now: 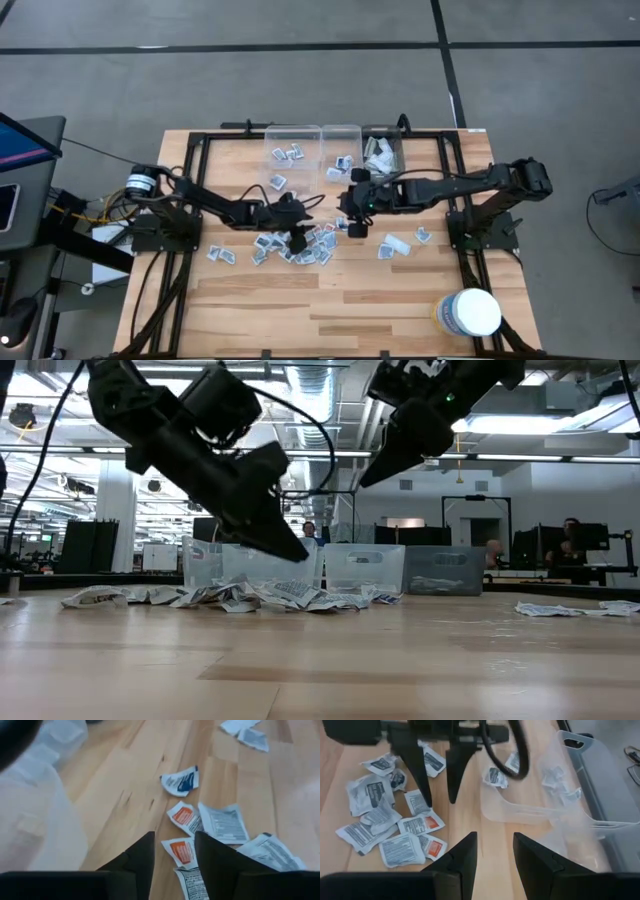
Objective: Pick & Place First Aid Supplies
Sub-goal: Put the ointment pack into the top left transparent bin
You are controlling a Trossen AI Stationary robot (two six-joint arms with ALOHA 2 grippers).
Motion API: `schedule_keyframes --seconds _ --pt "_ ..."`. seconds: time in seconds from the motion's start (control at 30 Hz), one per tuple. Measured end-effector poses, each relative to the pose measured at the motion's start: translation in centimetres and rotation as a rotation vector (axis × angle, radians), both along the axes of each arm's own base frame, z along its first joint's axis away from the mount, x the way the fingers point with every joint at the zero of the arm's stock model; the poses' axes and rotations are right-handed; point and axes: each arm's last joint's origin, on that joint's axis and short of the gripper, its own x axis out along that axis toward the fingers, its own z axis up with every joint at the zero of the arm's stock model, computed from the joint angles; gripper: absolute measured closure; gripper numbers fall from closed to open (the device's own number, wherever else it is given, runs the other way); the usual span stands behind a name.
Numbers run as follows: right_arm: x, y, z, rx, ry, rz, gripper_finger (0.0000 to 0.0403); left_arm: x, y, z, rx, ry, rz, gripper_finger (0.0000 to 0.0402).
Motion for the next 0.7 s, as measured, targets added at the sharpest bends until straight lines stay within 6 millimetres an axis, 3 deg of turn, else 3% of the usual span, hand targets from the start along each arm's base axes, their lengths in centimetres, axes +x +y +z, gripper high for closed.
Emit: schedule_keyframes --seconds 0.13,0.7 --pt "0.0 0.2 0.0 0.001 0.001 0.004 0.0282 0.4 0.0 -0.9 -0.022 0.009 0.011 0.0258" --pt "0.0 0.1 0.0 0.02 -0.006 -0.013 0.0282 0.5 -0.1 -1.6 -0.059 0.027 0.004 0.0264"
